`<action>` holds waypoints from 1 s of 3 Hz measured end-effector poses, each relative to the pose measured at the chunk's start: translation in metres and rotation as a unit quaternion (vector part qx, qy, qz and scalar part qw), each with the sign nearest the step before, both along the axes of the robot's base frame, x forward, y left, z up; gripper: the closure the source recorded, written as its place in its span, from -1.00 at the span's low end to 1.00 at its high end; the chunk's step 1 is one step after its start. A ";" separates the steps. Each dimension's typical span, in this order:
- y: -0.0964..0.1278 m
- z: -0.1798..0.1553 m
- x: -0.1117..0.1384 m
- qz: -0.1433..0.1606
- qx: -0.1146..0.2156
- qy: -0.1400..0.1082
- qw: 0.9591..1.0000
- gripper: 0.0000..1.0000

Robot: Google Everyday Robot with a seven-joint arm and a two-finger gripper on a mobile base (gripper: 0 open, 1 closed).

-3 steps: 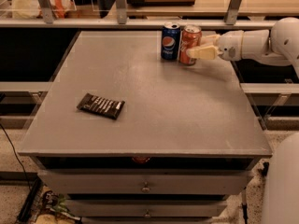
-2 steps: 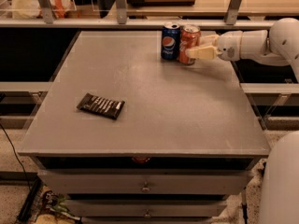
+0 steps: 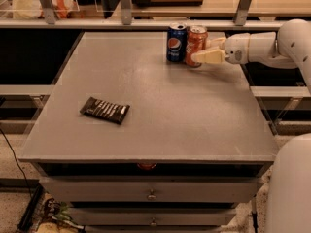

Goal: Move coke can near pepsi can

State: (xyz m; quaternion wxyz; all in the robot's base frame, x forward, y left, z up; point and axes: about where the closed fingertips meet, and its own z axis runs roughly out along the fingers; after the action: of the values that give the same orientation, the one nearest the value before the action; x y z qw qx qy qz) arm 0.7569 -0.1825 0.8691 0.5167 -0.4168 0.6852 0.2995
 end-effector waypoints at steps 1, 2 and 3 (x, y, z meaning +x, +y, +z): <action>0.000 0.000 0.000 0.002 0.000 0.001 1.000 -1.00; 0.000 0.001 0.000 0.003 0.000 0.001 1.000 -1.00; -0.016 0.014 -0.021 -0.002 -0.023 0.006 1.000 -1.00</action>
Offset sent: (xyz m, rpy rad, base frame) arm -0.0034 -0.0087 0.0073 -0.0084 -0.0025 -0.0003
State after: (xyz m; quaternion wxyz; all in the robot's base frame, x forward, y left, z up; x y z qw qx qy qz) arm 0.7360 -0.1985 0.8828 0.5033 -0.4250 0.6963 0.2849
